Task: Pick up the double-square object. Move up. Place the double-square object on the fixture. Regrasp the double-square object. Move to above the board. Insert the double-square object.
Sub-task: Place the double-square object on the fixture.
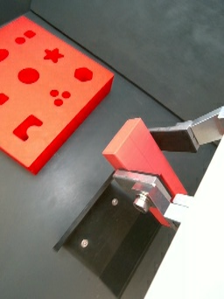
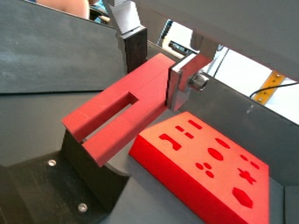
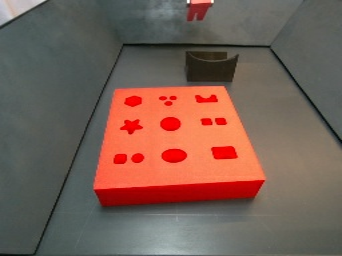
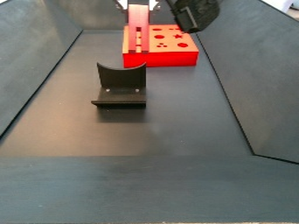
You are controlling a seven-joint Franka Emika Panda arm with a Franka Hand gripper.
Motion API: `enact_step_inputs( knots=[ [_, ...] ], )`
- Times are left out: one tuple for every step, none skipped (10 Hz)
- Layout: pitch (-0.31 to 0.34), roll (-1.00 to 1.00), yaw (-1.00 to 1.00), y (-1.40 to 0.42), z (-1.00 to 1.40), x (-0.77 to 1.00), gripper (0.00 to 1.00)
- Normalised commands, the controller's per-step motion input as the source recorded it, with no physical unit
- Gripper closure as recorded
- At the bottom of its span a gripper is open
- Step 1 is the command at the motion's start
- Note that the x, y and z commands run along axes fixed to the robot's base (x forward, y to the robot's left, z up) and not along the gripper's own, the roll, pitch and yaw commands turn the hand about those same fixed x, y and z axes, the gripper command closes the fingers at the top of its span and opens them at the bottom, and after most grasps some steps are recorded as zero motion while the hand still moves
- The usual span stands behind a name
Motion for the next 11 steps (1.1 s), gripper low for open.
enact_step_inputs(
  knots=[
    [0.035, -0.16, -0.06, 0.03, -0.03, 0.65, 1.0],
    [0.043, -0.15, -0.05, 0.03, -0.02, 0.55, 1.0],
    [0.052, -0.15, -0.05, 0.03, -0.02, 0.47, 1.0],
    [0.066, -0.15, -0.04, 0.03, -0.02, 0.38, 1.0],
    [0.072, -0.15, -0.04, 0.03, -0.02, 0.34, 1.0],
    [0.083, -0.15, -0.04, 0.03, -0.02, 0.24, 1.0],
    [0.086, -0.15, -0.04, 0.03, -0.02, 0.21, 1.0],
    [0.237, -1.0, 0.01, 0.13, -1.0, 0.16, 1.0],
    [0.239, -0.99, 0.0, 0.13, -1.0, 0.15, 1.0],
    [0.239, -0.86, -0.09, 0.14, -1.0, 0.16, 1.0],
    [0.228, -0.72, -0.14, 0.14, -1.0, 0.17, 1.0]
  ],
)
